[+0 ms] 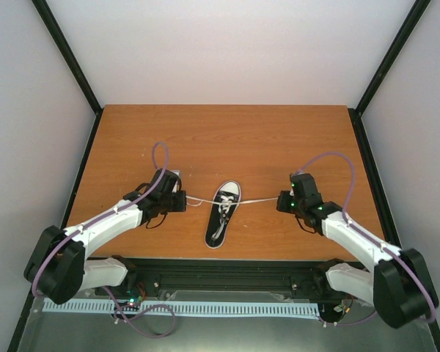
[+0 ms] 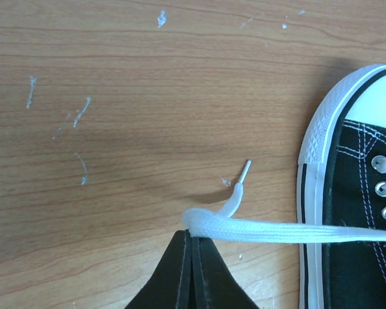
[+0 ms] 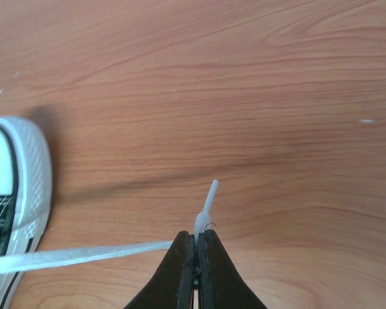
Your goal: Tie the shoes
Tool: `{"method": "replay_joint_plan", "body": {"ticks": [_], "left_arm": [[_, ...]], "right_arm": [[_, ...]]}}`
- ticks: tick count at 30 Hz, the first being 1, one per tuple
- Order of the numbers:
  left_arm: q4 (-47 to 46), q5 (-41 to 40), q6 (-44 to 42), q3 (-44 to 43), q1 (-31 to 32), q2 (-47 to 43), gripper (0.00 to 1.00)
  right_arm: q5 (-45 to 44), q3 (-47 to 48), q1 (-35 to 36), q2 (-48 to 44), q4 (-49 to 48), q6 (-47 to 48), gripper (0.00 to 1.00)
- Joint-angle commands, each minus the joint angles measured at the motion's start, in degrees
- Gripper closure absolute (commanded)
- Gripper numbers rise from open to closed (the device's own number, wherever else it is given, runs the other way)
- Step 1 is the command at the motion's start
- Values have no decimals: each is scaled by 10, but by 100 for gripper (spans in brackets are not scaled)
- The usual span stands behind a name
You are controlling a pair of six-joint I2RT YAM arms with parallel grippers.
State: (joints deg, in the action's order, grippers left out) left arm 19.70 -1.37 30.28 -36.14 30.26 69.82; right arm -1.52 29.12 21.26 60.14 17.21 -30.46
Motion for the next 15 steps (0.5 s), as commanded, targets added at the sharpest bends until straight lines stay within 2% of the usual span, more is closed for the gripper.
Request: {"method": "replay_joint_plan", "body": {"ticks": [1,7,15], "left_arm": [[-21,-19,24,12,-9,-25,99],[-21,-48,58,33,-12,-36,99],[-11,-79,69,52,-12,-47,99]], "right_arm": [[-75,-4,-29,-86,94,-39,97],[-105,-31,-51,-140,136,-84,97],[-73,-85,-54,-118,110,-141,97]]}}
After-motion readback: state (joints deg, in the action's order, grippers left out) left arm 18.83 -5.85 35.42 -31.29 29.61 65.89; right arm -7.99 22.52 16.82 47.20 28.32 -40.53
